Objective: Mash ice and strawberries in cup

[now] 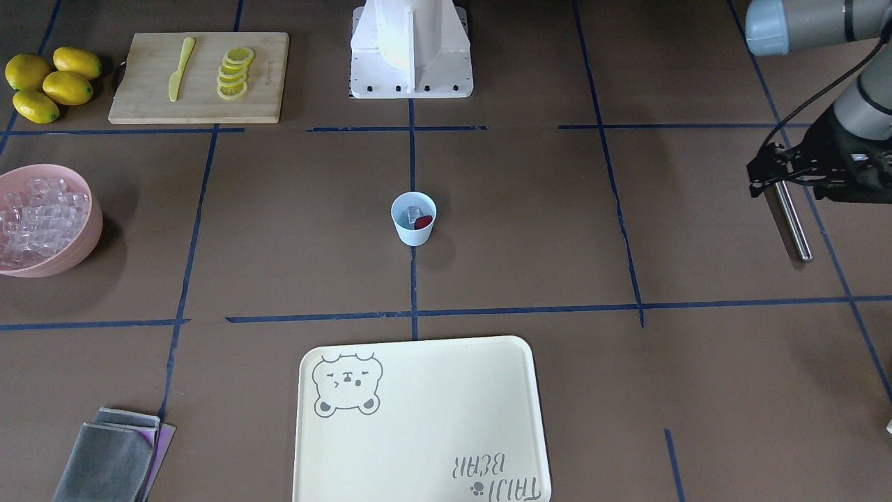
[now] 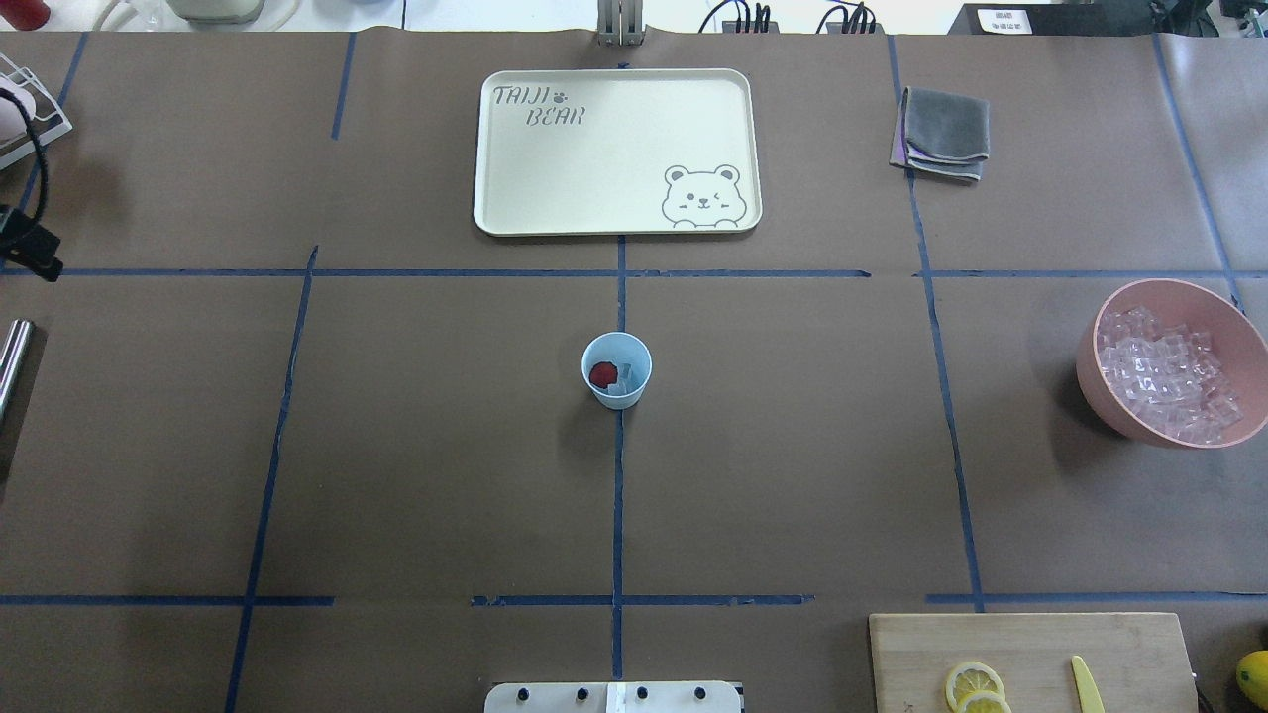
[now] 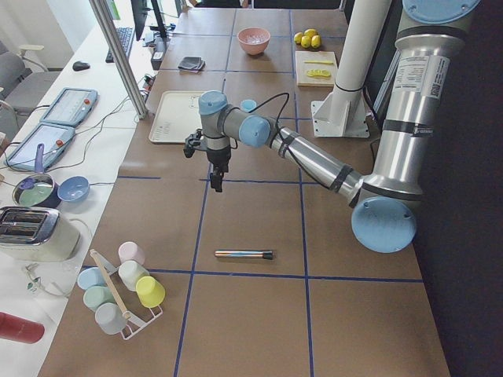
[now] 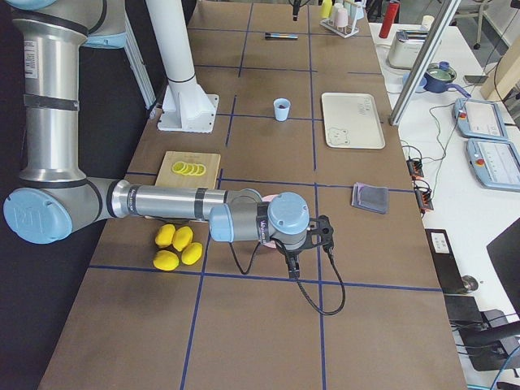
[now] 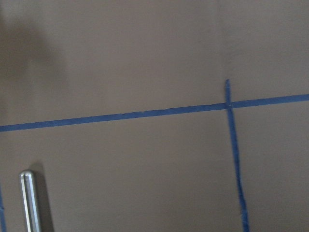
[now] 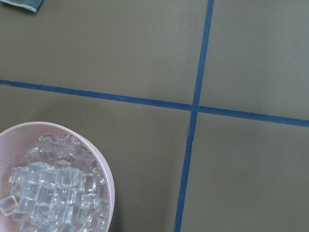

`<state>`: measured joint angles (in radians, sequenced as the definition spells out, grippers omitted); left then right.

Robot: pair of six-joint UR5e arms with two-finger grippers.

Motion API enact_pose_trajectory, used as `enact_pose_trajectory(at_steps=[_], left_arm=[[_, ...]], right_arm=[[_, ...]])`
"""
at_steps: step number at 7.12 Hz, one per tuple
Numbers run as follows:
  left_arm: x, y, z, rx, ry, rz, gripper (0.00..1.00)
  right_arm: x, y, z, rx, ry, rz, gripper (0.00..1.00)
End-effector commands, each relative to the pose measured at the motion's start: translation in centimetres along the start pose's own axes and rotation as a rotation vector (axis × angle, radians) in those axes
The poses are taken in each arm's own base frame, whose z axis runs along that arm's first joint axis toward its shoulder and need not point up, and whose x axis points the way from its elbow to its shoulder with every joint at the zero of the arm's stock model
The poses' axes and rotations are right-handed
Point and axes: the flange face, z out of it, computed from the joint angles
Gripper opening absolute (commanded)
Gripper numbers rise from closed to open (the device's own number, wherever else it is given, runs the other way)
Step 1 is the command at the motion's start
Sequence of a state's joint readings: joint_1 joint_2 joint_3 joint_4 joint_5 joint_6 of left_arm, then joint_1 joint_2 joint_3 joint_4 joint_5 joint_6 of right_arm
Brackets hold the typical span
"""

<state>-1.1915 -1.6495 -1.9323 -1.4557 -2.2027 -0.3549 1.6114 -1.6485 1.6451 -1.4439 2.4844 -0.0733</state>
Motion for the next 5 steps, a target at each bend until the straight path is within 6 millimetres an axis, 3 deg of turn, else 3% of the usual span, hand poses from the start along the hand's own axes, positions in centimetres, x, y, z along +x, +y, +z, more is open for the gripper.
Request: enact_pose_trajectory(at_steps=[1, 4, 5], left_arm=[[-5.8, 2.8, 4.0, 0.035, 0.012, -0.010, 1.00], [-11.8, 3.4, 11.6, 0.109, 0.047, -0.093, 1.00], [-12.0, 3.3, 12.1, 0.152, 0.077, -0.182, 1.00]], right_arm=[[-0.1, -0.2, -0.2, 0.004, 0.001, -0.003, 0.99], [-0.7, -0.4, -0.6, 0.013, 0.003, -0.013, 0.99], [-0.7, -0.4, -0.6, 0.013, 0.003, -0.013, 0.99]])
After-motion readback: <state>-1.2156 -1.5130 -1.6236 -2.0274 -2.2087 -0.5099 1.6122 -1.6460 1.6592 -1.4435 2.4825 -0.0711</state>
